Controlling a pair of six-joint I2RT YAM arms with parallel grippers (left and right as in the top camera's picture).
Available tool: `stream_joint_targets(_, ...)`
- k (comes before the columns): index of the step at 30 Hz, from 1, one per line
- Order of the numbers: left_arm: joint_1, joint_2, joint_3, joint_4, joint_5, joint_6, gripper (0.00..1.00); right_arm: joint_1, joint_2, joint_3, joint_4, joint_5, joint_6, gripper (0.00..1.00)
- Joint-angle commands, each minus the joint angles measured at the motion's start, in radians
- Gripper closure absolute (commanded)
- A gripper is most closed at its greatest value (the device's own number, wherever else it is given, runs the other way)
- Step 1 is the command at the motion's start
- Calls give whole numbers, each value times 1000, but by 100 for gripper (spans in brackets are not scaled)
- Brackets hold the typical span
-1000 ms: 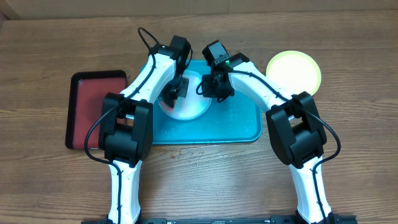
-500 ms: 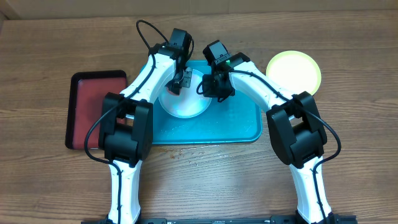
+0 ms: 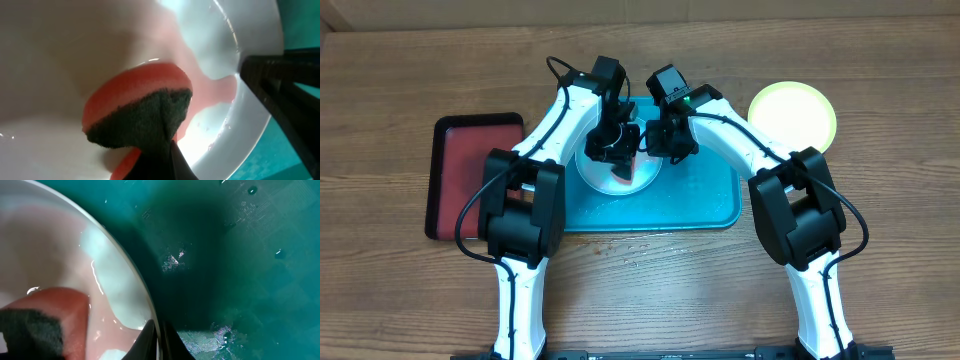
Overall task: Clean dirty plates on tray and stack at the side
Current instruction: 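Scrub the white plate with the left-held sponge while the right holds it, then return the sponge to the red tray with the left gripper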
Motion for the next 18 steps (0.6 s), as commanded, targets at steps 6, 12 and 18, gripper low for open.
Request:
stream_joint_targets(6, 77, -3, 35, 5, -37, -13, 96, -2, 11, -9, -2, 35, -2, 95)
stream_joint_targets(12, 196, -3, 150, -82, -36, -104, 96, -2, 11, -9, -6, 35, -2, 95)
stream_joint_targets(18, 312, -3, 291, -211, -91, -104, 96, -2, 11, -9, -2, 35, -2, 95)
